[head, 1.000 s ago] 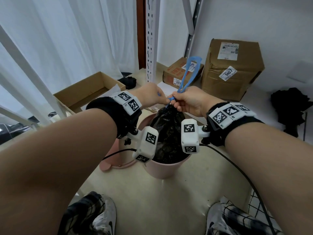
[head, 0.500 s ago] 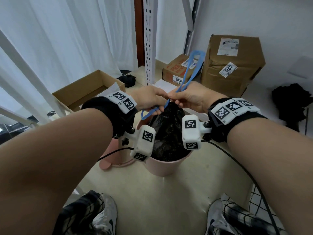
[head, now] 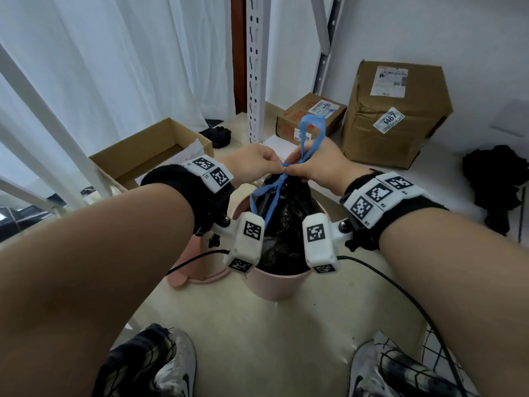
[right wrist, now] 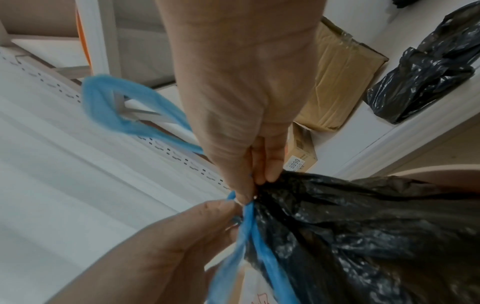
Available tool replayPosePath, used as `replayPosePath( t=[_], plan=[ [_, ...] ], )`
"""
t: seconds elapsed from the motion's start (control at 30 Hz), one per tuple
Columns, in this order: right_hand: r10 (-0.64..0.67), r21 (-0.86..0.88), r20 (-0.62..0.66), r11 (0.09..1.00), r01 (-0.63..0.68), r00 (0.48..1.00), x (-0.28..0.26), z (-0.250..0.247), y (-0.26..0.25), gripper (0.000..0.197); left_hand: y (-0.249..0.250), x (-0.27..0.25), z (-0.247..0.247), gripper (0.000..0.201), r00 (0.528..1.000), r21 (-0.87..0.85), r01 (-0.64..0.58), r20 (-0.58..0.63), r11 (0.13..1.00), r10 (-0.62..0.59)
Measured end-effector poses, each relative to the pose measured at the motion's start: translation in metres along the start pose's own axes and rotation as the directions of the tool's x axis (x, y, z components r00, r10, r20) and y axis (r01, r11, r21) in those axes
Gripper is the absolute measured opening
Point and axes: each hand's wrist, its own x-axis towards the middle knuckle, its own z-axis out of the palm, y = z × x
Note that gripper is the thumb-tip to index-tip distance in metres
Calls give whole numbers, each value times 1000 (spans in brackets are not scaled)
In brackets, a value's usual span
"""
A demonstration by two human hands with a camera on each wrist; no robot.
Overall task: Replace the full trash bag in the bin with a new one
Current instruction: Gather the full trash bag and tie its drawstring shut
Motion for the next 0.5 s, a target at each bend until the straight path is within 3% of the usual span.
replayPosePath(
  t=[0.2,0.3,0.5],
  plan=[
    [-42,-94,-182,995,25,982,11,11,7,31,-1,-4,-3,11,1000,-208,2,24,978,3],
    [-44,-44,-224,998,35,974,11,11,14,25,-2,-4,-3,28,998,-297,52,56,953,-37],
    [-37,105,-162,993,55,986,6,7,11,14,3,3,2,55,995,-103,94,-24,990,-96]
  ],
)
